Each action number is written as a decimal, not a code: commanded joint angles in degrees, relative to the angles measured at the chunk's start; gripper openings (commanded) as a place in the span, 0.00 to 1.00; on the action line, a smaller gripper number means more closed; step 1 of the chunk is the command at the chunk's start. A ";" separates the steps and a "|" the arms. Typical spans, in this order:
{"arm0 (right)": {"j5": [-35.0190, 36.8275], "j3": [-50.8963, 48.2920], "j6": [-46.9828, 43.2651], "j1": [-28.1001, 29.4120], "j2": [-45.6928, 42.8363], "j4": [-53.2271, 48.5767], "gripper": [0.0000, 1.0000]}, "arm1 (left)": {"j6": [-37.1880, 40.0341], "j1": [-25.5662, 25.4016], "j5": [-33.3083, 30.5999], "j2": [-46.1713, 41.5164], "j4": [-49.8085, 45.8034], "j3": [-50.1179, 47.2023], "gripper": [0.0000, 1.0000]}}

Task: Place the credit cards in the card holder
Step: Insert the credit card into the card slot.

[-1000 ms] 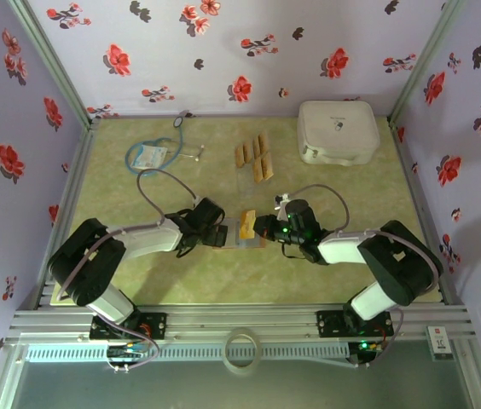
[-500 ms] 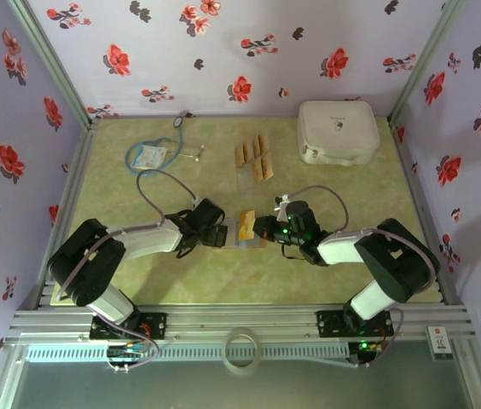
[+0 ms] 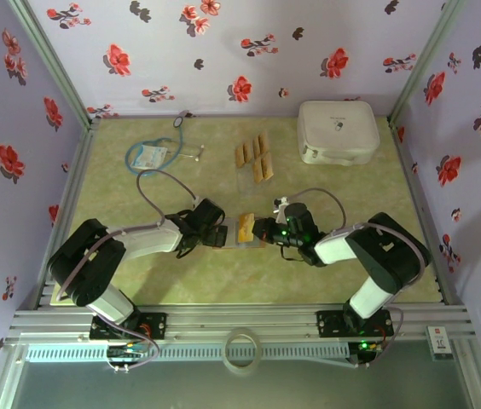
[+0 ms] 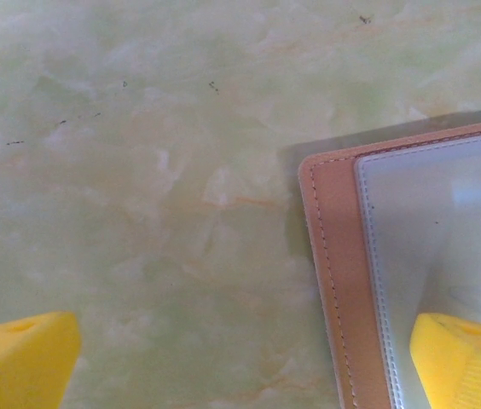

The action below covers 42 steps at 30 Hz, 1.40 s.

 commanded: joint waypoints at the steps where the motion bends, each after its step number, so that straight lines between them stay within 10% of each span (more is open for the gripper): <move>1: -1.55 -0.56 1.32 0.00 1.68 5.04 0.00 | -0.33 -0.52 -1.67 -0.68 -1.76 -1.19 1.00; 42: -4.06 -1.14 4.64 0.10 10.09 14.28 0.00 | -0.33 -0.52 -1.64 -0.34 -1.44 -1.49 1.00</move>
